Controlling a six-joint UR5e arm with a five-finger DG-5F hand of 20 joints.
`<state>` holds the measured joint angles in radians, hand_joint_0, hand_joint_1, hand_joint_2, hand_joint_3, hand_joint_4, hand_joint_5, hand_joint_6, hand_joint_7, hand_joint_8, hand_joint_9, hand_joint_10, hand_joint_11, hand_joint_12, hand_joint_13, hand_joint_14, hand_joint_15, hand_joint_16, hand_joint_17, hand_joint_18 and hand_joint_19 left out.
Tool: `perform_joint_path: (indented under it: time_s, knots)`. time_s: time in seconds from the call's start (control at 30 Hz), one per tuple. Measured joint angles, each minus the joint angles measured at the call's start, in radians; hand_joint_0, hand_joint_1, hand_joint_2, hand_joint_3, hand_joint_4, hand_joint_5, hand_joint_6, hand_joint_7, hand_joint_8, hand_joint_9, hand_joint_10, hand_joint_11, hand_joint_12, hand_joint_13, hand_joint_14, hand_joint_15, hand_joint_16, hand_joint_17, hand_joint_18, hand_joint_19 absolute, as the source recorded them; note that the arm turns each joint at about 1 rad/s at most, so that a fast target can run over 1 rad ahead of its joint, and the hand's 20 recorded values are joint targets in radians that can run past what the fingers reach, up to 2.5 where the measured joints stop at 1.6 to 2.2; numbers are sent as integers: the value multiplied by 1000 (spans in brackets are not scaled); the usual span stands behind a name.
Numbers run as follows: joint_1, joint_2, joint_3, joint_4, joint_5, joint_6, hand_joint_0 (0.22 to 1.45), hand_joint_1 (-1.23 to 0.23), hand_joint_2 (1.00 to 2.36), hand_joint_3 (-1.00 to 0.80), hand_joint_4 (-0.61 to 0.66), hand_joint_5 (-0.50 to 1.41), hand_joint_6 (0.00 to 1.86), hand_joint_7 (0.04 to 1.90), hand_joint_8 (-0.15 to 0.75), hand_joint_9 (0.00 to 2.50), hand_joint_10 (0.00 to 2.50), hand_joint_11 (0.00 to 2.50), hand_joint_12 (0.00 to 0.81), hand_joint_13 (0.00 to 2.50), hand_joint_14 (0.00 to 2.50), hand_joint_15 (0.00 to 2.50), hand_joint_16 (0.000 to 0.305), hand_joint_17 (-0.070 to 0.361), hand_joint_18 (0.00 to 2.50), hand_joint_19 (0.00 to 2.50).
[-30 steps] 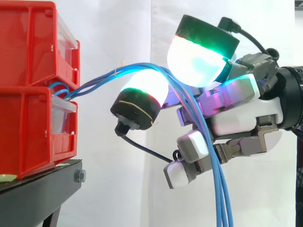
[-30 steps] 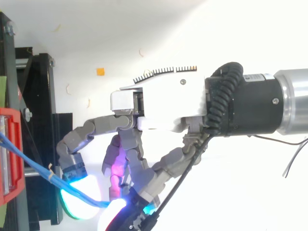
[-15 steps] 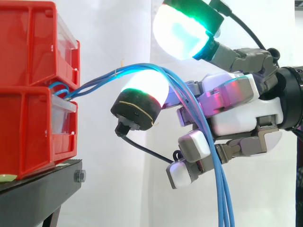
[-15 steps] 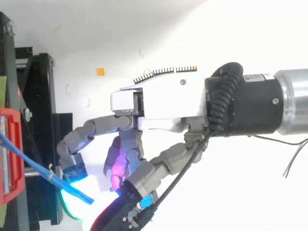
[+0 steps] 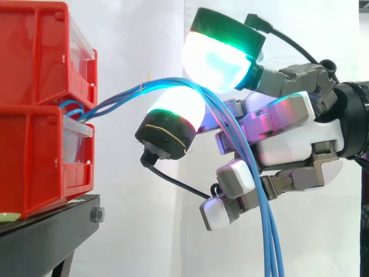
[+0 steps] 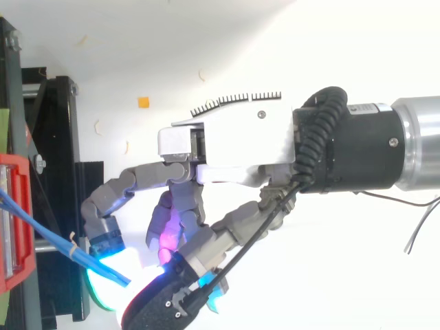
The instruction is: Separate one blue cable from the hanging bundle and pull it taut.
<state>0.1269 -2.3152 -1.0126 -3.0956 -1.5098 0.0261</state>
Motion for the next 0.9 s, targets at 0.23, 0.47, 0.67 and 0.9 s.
perform_joint_path:
  time_s: [0.23, 0.47, 0.67, 0.9]
  knots:
    - [0, 0, 0, 0, 2, 0, 624, -617, 1012, -184, 81, 135, 504, 1314, 124, 1823, 5, 116, 258, 1218, 13, 364, 59, 132, 735, 471]
    - [2, 0, 0, 0, 3, 0, 597, -531, 1006, -144, 93, 133, 504, 1311, 146, 1806, 4, 77, 285, 1223, 11, 338, 66, 148, 766, 440]
    - [2, 0, 0, 1, 3, 0, 598, -532, 1006, -137, 92, 133, 504, 1308, 147, 1802, 4, 78, 285, 1214, 11, 339, 66, 147, 758, 451]
    - [2, 0, 0, 1, 3, 0, 585, -507, 1003, -112, 92, 132, 504, 1310, 154, 1796, 3, 66, 294, 1219, 11, 328, 69, 154, 780, 435]
